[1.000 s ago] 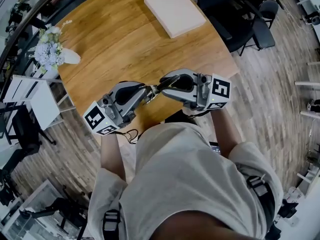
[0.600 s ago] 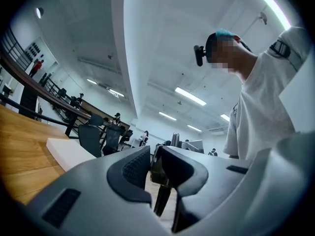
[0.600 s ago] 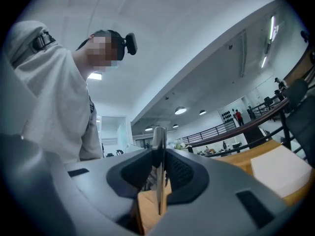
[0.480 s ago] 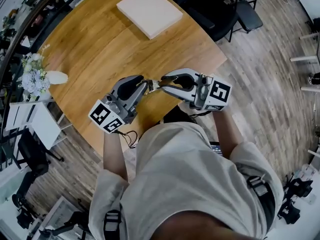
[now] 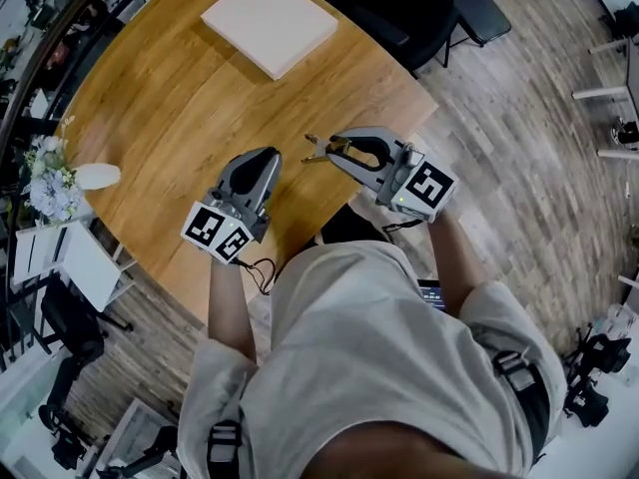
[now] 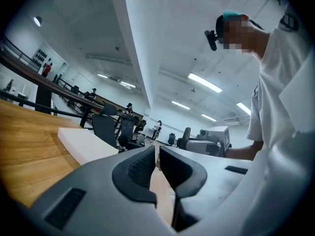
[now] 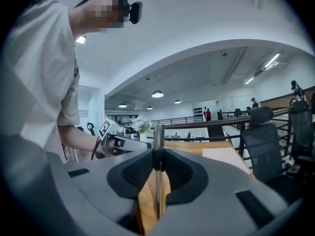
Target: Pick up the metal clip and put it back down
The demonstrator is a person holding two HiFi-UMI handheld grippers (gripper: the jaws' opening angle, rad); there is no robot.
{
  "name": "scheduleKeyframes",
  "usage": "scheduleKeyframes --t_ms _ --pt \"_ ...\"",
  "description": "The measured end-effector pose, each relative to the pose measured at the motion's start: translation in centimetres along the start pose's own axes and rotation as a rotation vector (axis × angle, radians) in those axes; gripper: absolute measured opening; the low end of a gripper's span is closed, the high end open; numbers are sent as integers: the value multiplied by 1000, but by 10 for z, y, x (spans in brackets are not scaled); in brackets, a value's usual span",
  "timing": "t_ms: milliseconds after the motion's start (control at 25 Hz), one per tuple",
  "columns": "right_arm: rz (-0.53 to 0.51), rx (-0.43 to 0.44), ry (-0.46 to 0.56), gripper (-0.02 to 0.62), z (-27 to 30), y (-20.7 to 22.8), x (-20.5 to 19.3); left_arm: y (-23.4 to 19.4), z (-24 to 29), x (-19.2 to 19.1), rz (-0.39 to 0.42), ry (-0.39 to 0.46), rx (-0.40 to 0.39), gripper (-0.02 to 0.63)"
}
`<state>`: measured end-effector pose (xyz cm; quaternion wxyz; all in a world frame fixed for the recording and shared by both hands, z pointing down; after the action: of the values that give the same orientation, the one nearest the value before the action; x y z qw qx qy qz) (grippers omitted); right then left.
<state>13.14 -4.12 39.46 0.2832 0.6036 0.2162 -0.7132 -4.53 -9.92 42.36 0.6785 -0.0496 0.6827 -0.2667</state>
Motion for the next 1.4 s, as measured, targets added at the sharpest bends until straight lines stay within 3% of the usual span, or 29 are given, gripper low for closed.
scheduleKeyframes --t_ms 120,320,480,600,880,1400 --pt "-93 -54 -102 89 0 11 -13 -6 13 -14 37 -40 102 34" --pt "-134 -182 -234 90 6 29 -38 -18 28 -40 35 -99 259 25" --pt "-280 -284 -356 89 12 49 -56 -30 37 -59 40 -138 382 25" --pt "-376 -333 -427 89 17 61 -71 -35 44 -75 47 -174 432 25" --pt "-492 -340 -506 91 36 90 -102 -57 48 -97 18 -205 585 25" --pt "-720 -267 -573 91 89 134 -155 -85 42 -119 -62 -215 759 25"
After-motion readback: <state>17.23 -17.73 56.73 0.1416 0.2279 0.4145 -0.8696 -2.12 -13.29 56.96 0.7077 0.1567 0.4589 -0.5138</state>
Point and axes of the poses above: the fingertips, and each gripper's own axes: z forward along the fingers, y to its right, x out of its top, the point moved 6 cm from there along -z, backward along the fingers, and after that the axes turned 3 degrees about -z, right-handed, at the moved point
